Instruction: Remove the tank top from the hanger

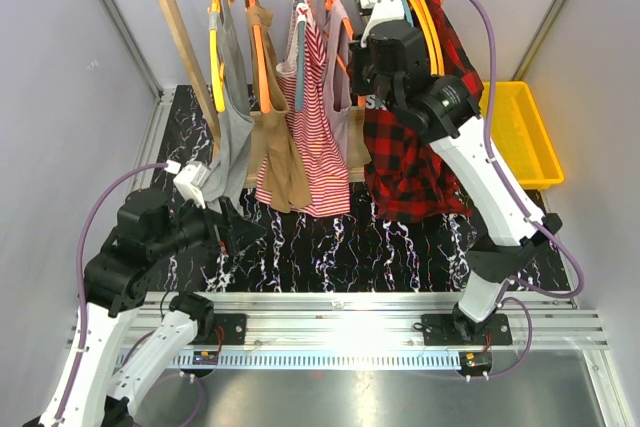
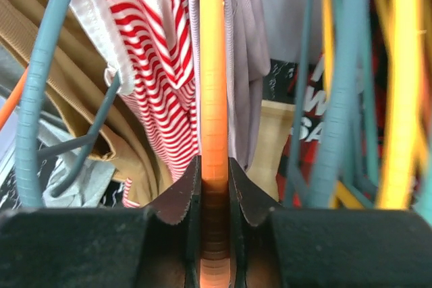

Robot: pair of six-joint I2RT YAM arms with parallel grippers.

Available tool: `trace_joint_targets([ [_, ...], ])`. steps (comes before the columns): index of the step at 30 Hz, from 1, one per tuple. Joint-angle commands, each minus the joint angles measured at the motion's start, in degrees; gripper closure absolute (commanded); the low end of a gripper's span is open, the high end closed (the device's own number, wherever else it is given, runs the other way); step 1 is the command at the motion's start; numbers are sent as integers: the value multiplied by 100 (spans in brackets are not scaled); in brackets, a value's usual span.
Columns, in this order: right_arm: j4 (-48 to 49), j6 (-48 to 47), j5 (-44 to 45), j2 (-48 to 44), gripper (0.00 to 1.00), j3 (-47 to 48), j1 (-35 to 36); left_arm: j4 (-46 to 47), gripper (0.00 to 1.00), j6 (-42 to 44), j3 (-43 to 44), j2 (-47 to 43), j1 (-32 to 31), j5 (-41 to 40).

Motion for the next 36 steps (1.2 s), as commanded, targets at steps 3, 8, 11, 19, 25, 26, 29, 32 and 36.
trace_joint_targets([
  [3,1400,-374,765,-706,100,-156,-25,325,1,-21,91,154,-18,33],
  [8,2543,-655,854,-1252,100,-1017,-34,298,1,23,188,242,-18,-64],
  [11,2272,-726,810,-1340,100,-913,-34,290,1,32,240,321,-27,-108],
  [19,1167,-269,318,-2324,100,-1623,-34,395,1,6,477,514,-18,-12],
  [25,-2,12,-551,-3229,100,-2387,-25,545,1,-12,750,813,-18,147],
  [26,-179,100,-665,-3395,100,-2450,-25,562,1,-3,794,892,-18,164],
  [29,-803,214,-1052,-3764,100,-2696,-25,597,1,-3,943,1041,-18,270],
  [32,-1340,337,-1299,-4177,100,-2811,-25,632,1,6,1145,1147,-18,401],
  [36,-2051,662,-1648,-4819,100,-2758,-25,773,1,-64,1610,1262,-35,918],
])
